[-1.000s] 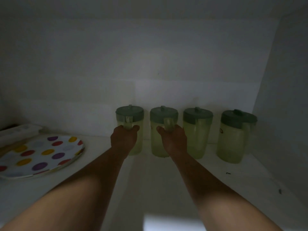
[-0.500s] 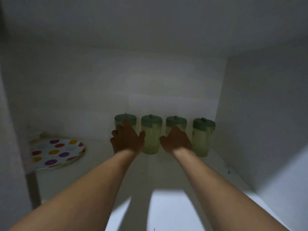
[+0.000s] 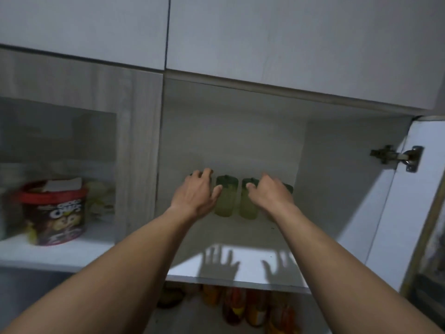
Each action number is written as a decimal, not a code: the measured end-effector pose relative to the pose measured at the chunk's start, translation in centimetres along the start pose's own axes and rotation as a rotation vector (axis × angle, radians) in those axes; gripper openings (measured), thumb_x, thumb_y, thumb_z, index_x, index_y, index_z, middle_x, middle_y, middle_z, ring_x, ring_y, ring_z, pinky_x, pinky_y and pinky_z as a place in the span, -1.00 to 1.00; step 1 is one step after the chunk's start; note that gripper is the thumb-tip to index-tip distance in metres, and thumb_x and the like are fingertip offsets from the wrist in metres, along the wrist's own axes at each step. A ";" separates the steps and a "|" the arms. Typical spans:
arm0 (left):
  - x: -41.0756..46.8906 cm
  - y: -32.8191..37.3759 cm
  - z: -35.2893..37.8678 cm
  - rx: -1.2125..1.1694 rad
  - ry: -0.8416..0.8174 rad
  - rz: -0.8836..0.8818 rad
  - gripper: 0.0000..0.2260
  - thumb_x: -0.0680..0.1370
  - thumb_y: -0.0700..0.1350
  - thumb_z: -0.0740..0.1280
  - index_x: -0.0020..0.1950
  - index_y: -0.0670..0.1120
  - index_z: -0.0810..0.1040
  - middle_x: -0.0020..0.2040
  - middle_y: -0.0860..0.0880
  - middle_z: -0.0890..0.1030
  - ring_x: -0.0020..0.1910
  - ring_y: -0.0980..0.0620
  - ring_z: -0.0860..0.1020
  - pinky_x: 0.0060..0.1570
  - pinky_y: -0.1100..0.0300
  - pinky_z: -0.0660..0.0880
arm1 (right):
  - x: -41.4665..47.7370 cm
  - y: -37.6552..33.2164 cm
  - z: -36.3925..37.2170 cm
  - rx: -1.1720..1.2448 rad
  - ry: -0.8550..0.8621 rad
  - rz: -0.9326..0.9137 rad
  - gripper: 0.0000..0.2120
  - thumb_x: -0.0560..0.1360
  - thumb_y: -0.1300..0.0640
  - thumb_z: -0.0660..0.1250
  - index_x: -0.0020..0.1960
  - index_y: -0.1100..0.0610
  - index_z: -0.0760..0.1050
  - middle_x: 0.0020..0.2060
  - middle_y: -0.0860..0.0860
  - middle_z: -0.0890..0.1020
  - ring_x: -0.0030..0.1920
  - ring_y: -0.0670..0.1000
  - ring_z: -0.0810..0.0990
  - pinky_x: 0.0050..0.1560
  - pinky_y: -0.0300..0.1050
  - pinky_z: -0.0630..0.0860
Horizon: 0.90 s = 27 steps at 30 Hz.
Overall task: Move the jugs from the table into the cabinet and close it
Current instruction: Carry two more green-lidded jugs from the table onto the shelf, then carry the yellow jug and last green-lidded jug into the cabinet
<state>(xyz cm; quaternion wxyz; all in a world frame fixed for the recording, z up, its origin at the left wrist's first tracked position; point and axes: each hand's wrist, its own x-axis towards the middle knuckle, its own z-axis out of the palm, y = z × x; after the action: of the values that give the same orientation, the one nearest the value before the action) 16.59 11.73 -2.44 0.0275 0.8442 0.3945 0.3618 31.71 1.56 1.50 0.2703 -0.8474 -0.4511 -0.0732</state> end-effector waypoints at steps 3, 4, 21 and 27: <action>-3.9 -1.0 -4.3 0.102 0.124 0.038 -0.60 0.60 0.16 0.16 0.33 -0.04 0.41 0.20 -0.15 0.55 0.17 -0.19 0.53 0.03 -0.03 0.52 | -2.8 -2.7 -1.6 0.016 0.030 -0.089 -0.51 0.58 -0.15 0.18 0.33 0.19 0.41 0.28 0.26 0.52 0.30 0.29 0.49 0.24 0.14 0.47; -5.3 -1.4 -5.5 0.137 0.156 0.043 -0.61 0.60 0.16 0.15 0.33 -0.03 0.42 0.19 -0.13 0.57 0.16 -0.17 0.53 0.01 -0.01 0.52 | -3.7 -3.6 -1.9 0.019 0.029 -0.120 -0.50 0.59 -0.16 0.18 0.34 0.19 0.41 0.29 0.27 0.51 0.31 0.29 0.48 0.27 0.16 0.46; -33.6 -14.2 -27.6 0.547 0.194 -0.654 -0.42 0.63 0.20 0.02 0.60 -0.01 0.09 0.60 -0.18 0.11 0.59 -0.18 0.00 0.51 -0.24 -0.02 | -26.5 -25.6 1.6 0.263 -0.228 -0.728 -0.33 0.59 -0.17 0.17 0.58 0.13 0.13 0.46 0.28 0.32 0.48 0.29 0.28 0.43 0.26 0.29; -45.1 -17.9 -34.9 0.636 0.247 -0.888 -0.43 0.63 0.19 0.04 0.59 0.00 0.11 0.60 -0.18 0.13 0.58 -0.19 0.01 0.50 -0.26 -0.01 | -37.2 -34.2 3.3 0.330 -0.340 -0.947 -0.33 0.59 -0.16 0.15 0.59 0.11 0.10 0.47 0.27 0.32 0.48 0.28 0.28 0.41 0.24 0.31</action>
<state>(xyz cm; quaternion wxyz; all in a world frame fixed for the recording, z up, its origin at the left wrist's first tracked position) -36.33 -15.22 -9.32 -0.1253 0.5151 0.8021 0.2749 -17.80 -8.41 -1.53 0.2606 -0.4969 -0.8274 0.0231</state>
